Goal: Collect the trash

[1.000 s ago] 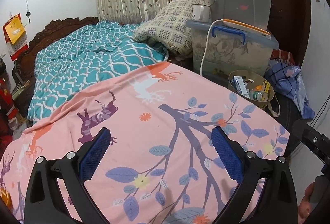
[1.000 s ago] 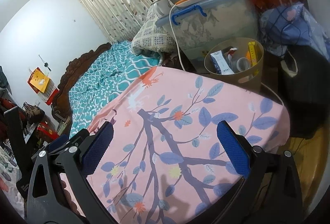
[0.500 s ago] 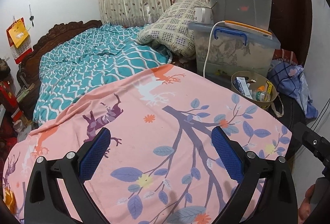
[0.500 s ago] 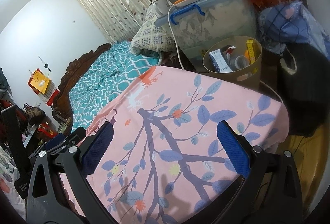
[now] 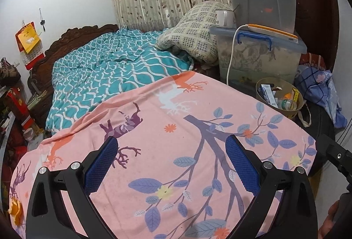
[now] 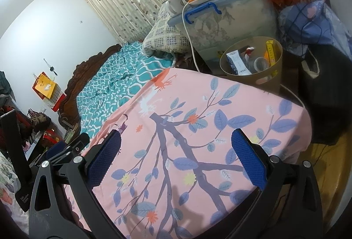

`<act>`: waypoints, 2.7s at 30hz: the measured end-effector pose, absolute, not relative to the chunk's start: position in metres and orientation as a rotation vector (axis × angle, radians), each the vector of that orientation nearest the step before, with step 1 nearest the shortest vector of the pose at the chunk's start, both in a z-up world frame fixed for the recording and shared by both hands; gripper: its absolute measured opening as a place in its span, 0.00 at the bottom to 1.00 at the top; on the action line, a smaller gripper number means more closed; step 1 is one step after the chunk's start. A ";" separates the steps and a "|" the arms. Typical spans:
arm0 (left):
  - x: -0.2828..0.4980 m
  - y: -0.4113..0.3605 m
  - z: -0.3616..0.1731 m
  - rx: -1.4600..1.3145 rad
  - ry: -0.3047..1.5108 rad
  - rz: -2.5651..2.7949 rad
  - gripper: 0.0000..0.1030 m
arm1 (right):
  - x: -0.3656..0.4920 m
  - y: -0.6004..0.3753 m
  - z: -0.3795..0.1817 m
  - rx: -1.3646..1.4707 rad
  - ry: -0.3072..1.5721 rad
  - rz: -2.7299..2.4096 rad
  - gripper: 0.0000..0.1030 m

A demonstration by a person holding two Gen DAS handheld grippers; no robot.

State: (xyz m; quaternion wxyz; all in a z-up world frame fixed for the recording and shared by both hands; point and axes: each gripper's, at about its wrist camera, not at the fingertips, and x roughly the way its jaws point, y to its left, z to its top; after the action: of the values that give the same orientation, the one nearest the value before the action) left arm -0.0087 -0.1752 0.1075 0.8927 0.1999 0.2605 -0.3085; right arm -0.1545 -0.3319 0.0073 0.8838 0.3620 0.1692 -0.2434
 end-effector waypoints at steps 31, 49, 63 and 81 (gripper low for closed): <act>-0.018 -0.175 0.110 0.434 0.528 -0.645 0.92 | -0.153 -0.332 0.003 0.769 0.360 -0.495 0.96; -0.014 -0.175 0.105 0.434 0.551 -0.643 0.92 | -0.153 -0.330 -0.002 0.775 0.365 -0.493 0.96; -0.015 -0.175 0.103 0.441 0.555 -0.640 0.92 | -0.153 -0.330 -0.001 0.776 0.365 -0.493 0.96; -0.015 -0.175 0.103 0.441 0.556 -0.639 0.92 | -0.151 -0.326 -0.008 0.781 0.373 -0.488 0.96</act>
State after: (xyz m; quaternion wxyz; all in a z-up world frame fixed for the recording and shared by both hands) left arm -0.0152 -0.1749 0.1026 0.8882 0.2124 0.2674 -0.3074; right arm -0.1515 -0.3264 -0.0075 0.8790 0.3747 0.1791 -0.2341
